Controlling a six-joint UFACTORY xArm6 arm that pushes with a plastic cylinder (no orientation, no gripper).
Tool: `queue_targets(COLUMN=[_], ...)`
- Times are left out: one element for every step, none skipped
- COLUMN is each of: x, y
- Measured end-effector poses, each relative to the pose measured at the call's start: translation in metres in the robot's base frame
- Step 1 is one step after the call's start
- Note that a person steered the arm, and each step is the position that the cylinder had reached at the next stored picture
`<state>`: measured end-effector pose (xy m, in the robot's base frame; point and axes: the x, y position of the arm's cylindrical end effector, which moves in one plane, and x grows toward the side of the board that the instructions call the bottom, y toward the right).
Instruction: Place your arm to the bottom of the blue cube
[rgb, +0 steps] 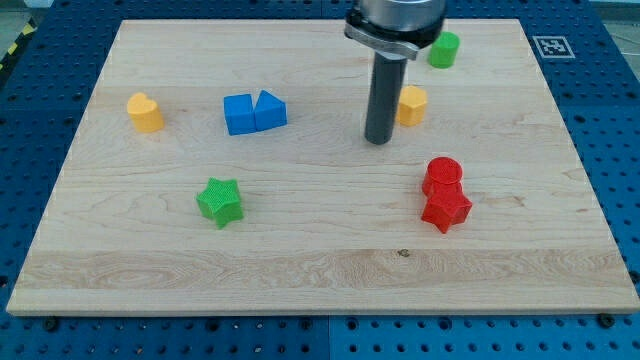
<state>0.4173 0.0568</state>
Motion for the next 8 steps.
queue_targets(x=[-0.004, -0.007, -0.011, -0.011, -0.011, -0.011, -0.011, -0.001], y=[-0.006, -0.021, -0.030, -0.038, -0.054, -0.068, -0.084, -0.088])
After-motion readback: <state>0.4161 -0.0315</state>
